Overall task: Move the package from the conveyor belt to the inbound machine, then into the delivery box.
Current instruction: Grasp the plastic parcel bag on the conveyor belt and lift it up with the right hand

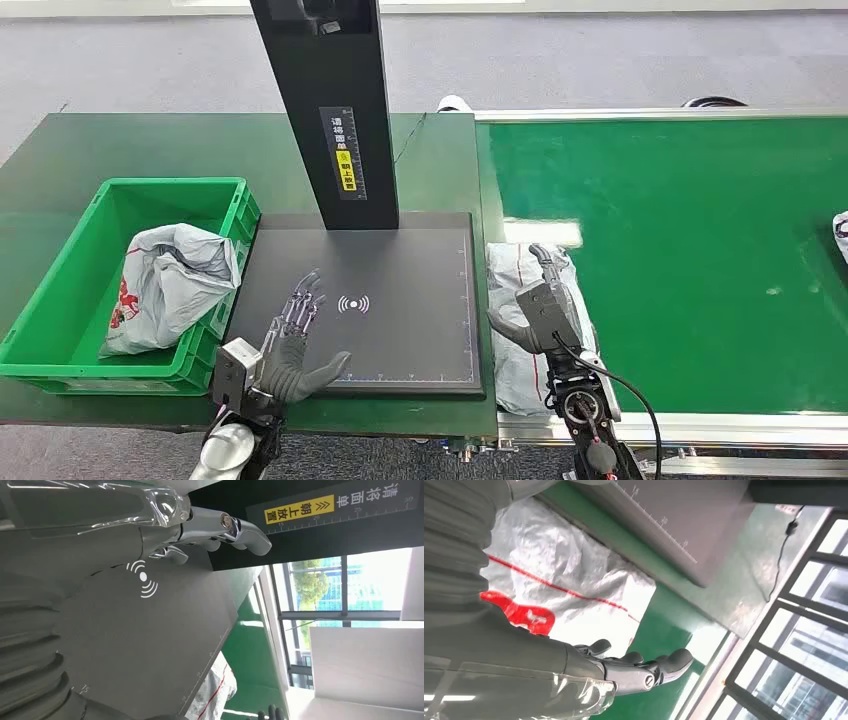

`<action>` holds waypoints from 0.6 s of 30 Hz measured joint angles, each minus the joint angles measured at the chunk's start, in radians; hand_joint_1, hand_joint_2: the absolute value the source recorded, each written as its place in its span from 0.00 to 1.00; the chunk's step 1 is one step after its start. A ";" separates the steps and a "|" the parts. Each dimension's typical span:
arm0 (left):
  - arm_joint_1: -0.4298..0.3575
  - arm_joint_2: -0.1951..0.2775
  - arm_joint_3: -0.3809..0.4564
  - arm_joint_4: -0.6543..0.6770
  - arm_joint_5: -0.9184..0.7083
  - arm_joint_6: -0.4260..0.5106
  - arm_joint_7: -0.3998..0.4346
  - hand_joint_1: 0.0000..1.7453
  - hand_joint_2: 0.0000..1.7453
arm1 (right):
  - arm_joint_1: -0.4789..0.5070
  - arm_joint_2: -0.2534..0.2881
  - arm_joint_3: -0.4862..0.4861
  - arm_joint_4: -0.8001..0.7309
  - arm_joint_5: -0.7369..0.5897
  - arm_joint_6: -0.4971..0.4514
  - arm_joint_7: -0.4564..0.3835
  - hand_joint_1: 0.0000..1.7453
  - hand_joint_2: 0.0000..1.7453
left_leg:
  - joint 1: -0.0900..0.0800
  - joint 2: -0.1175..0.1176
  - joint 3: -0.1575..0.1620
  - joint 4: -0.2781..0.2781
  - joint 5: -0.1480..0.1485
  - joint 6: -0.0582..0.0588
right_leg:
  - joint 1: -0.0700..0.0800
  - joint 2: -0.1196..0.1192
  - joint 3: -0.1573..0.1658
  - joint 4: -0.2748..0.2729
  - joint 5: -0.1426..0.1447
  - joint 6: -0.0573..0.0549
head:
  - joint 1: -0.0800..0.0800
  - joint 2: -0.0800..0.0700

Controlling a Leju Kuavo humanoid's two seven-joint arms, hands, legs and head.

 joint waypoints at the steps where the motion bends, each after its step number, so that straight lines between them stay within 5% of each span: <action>1: 0.000 0.000 0.000 -0.001 0.000 0.000 0.000 0.00 1.00 | 0.000 -0.001 0.000 0.000 0.001 -0.001 0.001 0.00 1.00 | 0.000 0.000 0.000 0.000 0.000 0.000 | 0.000 0.000 0.000 0.000 0.000 0.000 | 0.000 0.000; 18: 0.011 0.001 0.007 -0.021 -0.002 0.000 0.010 0.00 1.00 | -0.002 -0.009 -0.006 0.000 0.048 -0.026 0.059 0.00 1.00 | 0.000 0.000 0.000 0.000 0.000 0.000 | 0.000 0.000 0.000 0.000 0.000 0.000 | 0.000 0.000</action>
